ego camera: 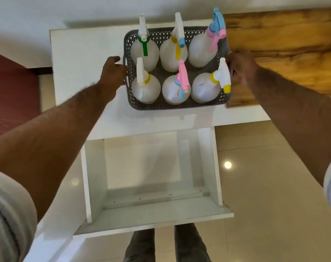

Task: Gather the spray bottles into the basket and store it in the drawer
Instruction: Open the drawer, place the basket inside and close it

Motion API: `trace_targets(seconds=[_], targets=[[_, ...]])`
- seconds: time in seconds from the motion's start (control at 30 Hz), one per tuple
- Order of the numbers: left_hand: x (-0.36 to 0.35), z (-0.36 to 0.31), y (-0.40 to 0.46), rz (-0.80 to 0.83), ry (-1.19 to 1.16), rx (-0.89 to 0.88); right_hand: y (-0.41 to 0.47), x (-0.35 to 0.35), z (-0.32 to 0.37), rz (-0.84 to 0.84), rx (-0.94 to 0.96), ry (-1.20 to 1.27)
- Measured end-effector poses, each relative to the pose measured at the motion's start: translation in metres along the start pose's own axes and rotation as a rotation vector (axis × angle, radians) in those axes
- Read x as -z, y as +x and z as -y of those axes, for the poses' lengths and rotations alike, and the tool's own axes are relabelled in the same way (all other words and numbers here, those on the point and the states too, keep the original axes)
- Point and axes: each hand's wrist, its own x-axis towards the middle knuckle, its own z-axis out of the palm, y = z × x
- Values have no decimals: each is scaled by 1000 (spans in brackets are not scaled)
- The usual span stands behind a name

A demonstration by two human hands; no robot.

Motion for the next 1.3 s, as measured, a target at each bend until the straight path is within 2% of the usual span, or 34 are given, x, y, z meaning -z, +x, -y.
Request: trace_targets(seconds=[0.3,0.63,1.03,1.17,1.3], targets=[[-3,-8,-7,-18,32,-42,-16,11,3,78,-9,-45],[48,55,-85,-40,94,-103,-124,3,-34,196,-101,145],[95,178,-238,-79,42,93,-265,-26,-114,262,-246,149],[96,211,-256,-88,3,200,-276,-43,-142,276,-283,55],[88,231,-250,-93,39,231,-269,-63,-168,284,-321,-26]])
